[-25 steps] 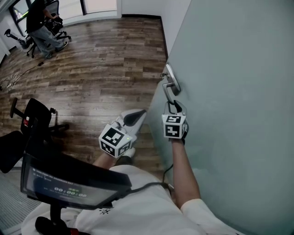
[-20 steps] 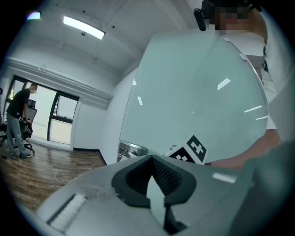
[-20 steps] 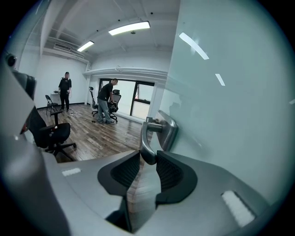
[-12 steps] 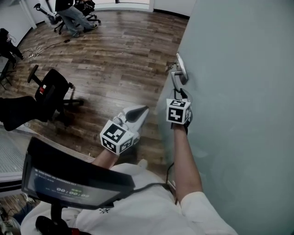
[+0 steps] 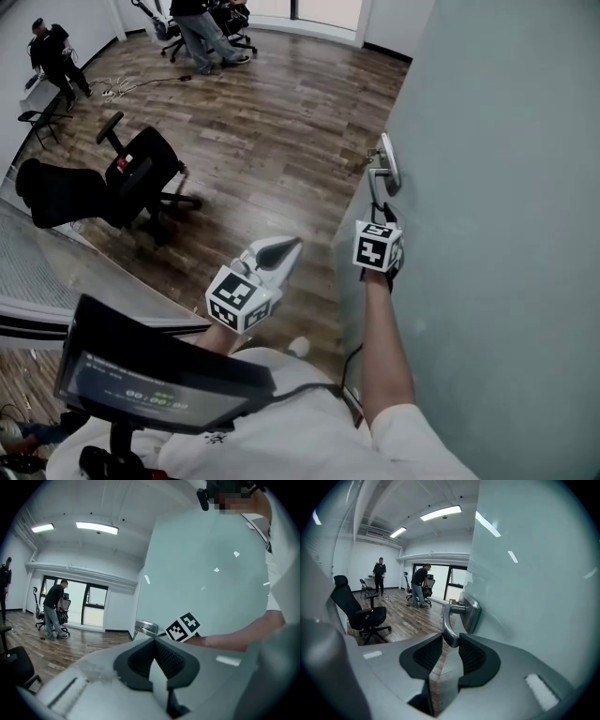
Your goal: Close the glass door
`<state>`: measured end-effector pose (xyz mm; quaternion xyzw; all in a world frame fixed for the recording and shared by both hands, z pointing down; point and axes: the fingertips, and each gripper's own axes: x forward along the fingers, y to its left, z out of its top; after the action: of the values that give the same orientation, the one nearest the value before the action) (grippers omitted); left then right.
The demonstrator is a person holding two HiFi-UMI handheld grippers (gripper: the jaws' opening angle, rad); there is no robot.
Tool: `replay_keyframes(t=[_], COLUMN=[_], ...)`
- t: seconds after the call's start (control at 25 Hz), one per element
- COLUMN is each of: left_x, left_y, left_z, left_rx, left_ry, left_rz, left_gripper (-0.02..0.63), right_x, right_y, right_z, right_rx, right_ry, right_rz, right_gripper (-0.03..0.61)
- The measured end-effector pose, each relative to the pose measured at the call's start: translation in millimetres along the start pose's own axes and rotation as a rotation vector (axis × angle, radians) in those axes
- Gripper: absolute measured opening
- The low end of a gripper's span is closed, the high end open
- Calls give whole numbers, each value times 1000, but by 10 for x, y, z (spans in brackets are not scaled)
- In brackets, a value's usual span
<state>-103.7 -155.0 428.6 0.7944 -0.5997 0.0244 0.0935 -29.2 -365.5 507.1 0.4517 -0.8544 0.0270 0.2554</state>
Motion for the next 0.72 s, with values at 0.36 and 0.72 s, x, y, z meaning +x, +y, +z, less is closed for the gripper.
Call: replay_keyframes(t=[0.36, 0.72], left_x=[-304, -483], left_y=[164, 330], left_z=[-95, -222], left_rx=[-1, -18], left_ry=[-19, -7], left_rz=[65, 158], left_gripper=[2, 2], right_x=[69, 261], right_y=[186, 175], right_z=[-122, -187], right_rx=[2, -28], right_ry=[-6, -29], right_rz=[67, 124], right_gripper=[114, 115])
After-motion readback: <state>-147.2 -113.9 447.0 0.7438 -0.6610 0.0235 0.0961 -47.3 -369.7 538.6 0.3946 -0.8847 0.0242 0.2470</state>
